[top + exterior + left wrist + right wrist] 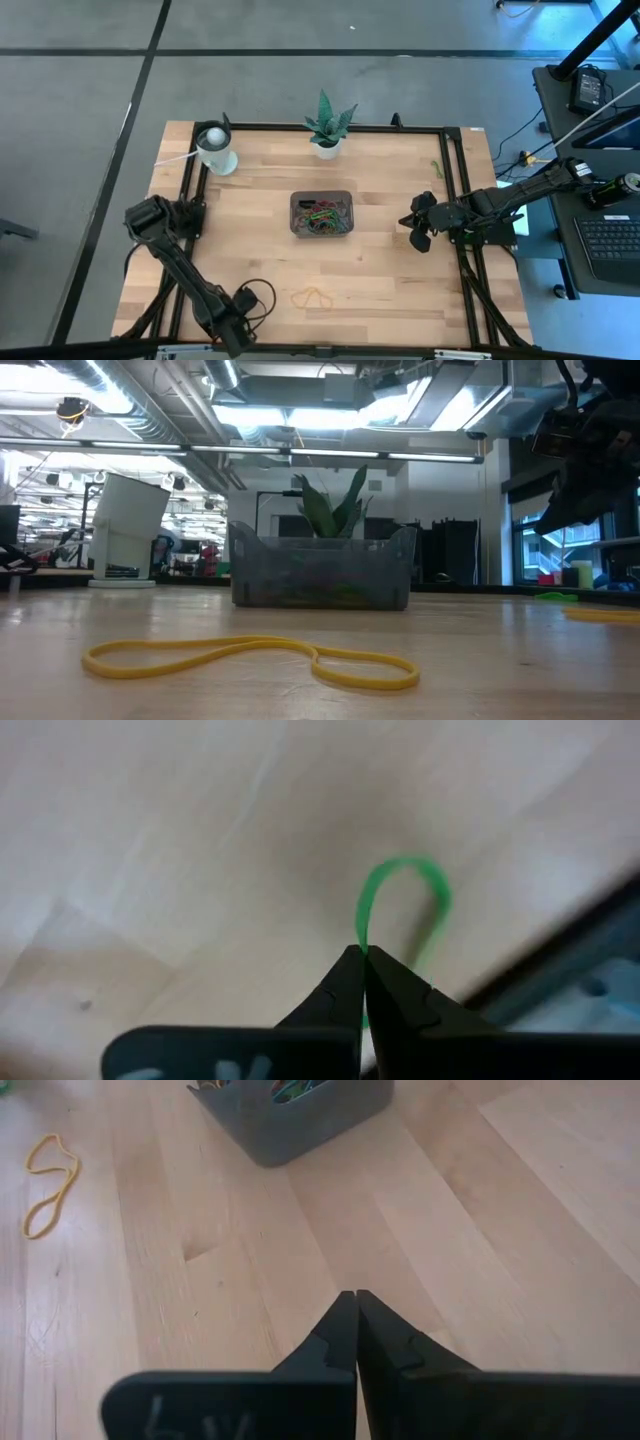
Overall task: Pick and place rubber bands into bin
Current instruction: Put the green rubber band into the black bin
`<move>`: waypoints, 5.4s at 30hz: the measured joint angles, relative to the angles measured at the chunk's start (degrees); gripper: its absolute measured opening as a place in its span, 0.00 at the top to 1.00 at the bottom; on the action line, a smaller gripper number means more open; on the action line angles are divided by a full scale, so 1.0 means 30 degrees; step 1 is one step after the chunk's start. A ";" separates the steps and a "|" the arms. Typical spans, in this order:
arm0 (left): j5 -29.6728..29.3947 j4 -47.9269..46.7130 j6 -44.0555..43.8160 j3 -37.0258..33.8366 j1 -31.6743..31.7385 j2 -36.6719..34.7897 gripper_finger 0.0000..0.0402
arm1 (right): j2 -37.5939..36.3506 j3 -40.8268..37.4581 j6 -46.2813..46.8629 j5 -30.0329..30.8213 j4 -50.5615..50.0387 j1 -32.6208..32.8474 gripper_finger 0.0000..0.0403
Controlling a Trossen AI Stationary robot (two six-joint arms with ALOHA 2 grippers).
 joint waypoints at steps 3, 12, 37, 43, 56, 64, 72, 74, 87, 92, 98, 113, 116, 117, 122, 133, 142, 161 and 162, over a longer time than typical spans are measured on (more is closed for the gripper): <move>-0.1105 -0.1060 -0.0586 0.0719 0.0015 -0.1010 0.99 | 0.0000 0.0000 -0.0031 -0.0007 -0.0009 0.0007 1.00; -0.3097 -0.5496 -0.0281 0.2914 0.0750 -0.3732 0.99 | -0.0002 0.0000 -0.0001 -0.0004 0.0000 0.0004 1.00; -0.5560 -0.2024 2.1075 0.4180 1.6138 -0.5316 1.00 | 0.0000 0.0000 0.0670 -0.0007 0.0998 0.0000 1.00; -0.3681 0.1306 2.3643 0.4180 1.7824 -0.3211 1.00 | -0.0007 0.0000 0.0670 -0.0006 0.1180 0.0000 1.00; -0.1707 0.3404 2.2126 0.4159 1.8265 0.2686 1.00 | -0.0007 0.0000 0.0663 -0.0009 0.1146 0.0005 1.00; -0.2519 0.3485 2.1114 0.4178 1.7974 0.2908 0.92 | 0.0000 0.0000 0.0583 -0.0051 0.1064 0.0007 1.00; -0.2920 0.4186 2.0419 0.4190 1.7944 0.1815 0.75 | -0.0003 0.0000 0.0266 -0.0058 0.0851 0.0003 1.00; -0.2892 0.4182 2.0084 0.4216 1.7966 0.1430 0.73 | -0.0002 0.0000 0.0040 -0.0055 0.0825 0.0007 1.00; -0.5611 0.3062 2.1505 0.4216 1.7515 -0.3127 0.76 | 0.0000 0.0000 -0.0051 -0.0015 0.0897 0.0006 1.00; -0.6953 0.0571 2.4424 0.4114 1.6602 -0.4958 0.86 | 0.0024 0.0000 -0.0058 0.0102 0.1385 0.0007 0.97; -0.7232 0.0727 2.6665 0.1190 1.5706 -0.7385 0.99 | 0.0036 0.0000 0.0014 0.1736 0.2769 -0.0007 0.95; -0.6346 0.7007 2.6481 -1.2161 1.5467 -1.8374 1.00 | 0.3844 0.4936 -0.3602 0.4529 0.4787 -0.4910 0.98; -0.6501 0.6975 2.7017 -1.3560 1.5478 -2.0407 1.00 | 0.5746 0.7875 -0.3693 0.4505 0.0938 -0.7027 0.98; -0.6512 0.6973 2.7077 -1.3961 1.5482 -2.1069 1.00 | 0.6373 0.8792 -0.3317 0.4512 -0.0452 -0.7768 0.98; -0.6544 0.7056 2.7104 -1.5283 1.5482 -2.3461 1.00 | 0.9169 1.2548 -0.0629 0.4084 -0.6984 -1.1425 0.98; -0.6523 0.6967 2.8256 -1.5754 1.5482 -2.5060 1.00 | 1.2370 1.3188 0.0026 0.0115 -1.2214 -1.8264 0.94; -0.6264 0.6956 2.7686 -1.5754 1.5482 -2.5057 1.00 | 1.4333 1.1679 -0.0970 -0.0280 -1.2310 -2.2055 0.72; -0.6224 0.7015 2.4603 -1.5754 1.5482 -2.5050 1.00 | 1.5224 0.5986 -0.3263 -0.0940 -0.6007 -2.5480 0.60; -0.6226 0.7018 2.4548 -1.5754 1.5482 -2.5050 1.00 | 1.5220 0.5936 -0.3257 -0.0933 -0.5837 -2.5556 0.60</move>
